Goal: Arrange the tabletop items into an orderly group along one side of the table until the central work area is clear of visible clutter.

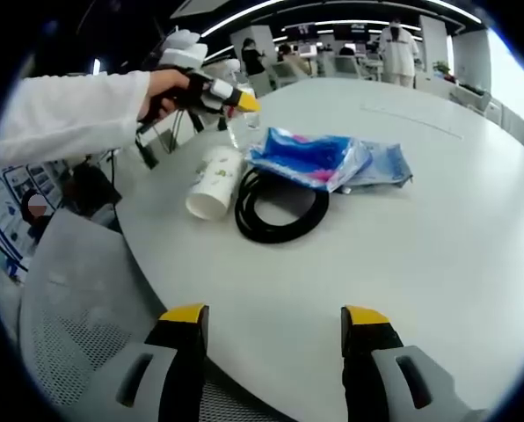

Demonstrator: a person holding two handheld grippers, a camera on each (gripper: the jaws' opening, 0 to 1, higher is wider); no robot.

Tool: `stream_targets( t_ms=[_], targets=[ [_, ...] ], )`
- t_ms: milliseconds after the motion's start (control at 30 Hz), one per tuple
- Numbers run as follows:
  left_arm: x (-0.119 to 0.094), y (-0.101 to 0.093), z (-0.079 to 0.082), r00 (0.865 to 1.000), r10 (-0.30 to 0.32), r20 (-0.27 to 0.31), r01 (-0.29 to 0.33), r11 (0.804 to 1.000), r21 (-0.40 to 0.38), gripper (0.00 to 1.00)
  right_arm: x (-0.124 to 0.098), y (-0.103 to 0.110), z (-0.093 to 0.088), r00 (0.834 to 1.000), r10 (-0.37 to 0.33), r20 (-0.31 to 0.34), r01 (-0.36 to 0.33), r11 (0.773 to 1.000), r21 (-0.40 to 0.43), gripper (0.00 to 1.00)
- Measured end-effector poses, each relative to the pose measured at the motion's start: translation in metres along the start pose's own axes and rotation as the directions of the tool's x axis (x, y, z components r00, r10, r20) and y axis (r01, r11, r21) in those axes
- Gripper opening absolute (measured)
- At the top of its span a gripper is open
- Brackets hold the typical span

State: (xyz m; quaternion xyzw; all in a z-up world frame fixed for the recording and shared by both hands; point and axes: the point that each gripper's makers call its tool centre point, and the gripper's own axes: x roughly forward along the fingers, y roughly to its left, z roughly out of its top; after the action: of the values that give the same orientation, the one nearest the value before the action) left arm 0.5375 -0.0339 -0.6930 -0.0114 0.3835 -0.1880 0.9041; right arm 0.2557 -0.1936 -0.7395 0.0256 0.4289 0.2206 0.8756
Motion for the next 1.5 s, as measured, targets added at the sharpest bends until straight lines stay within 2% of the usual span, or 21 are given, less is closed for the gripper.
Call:
stream_targets(
  t_ms=[133, 267, 667, 867, 900, 1067, 1500],
  targets=[
    [-0.002, 0.001, 0.009, 1.000, 0.009, 0.027, -0.008, 1.000, -0.011, 0.38, 0.000, 0.000, 0.000, 1.000, -0.003, -0.002, 0.003, 1.000, -0.004, 0.62],
    [-0.001, 0.003, 0.007, 1.000, 0.017, 0.018, -0.017, 1.000, 0.016, 0.38, 0.001, 0.000, -0.001, 1.000, -0.002, -0.004, 0.002, 1.000, -0.007, 0.62],
    [0.000, 0.006, 0.007, 0.998, 0.050, 0.029, -0.051, 0.998, 0.029, 0.38, 0.002, 0.002, -0.002, 1.000, 0.006, -0.013, -0.006, 1.000, -0.014, 0.62],
    [0.003, 0.005, 0.002, 0.998, 0.058, 0.024, -0.059, 0.998, 0.030, 0.39, 0.002, 0.001, -0.003, 1.000, 0.004, -0.016, -0.005, 1.000, -0.011, 0.62],
    [0.003, 0.006, 0.005, 0.997, 0.062, 0.047, -0.064, 0.997, 0.031, 0.39, 0.001, 0.001, -0.003, 1.000, 0.005, -0.016, -0.005, 1.000, -0.011, 0.62],
    [0.003, 0.005, 0.005, 0.997, 0.062, 0.040, -0.063, 0.998, 0.030, 0.39, 0.002, 0.001, -0.003, 1.000, 0.007, -0.020, -0.007, 1.000, -0.009, 0.62],
    [0.015, 0.008, 0.018, 0.997, 0.067, 0.033, -0.068, 0.997, 0.036, 0.39, 0.002, 0.000, -0.004, 1.000, 0.005, -0.025, -0.005, 1.000, -0.005, 0.61]
  ],
)
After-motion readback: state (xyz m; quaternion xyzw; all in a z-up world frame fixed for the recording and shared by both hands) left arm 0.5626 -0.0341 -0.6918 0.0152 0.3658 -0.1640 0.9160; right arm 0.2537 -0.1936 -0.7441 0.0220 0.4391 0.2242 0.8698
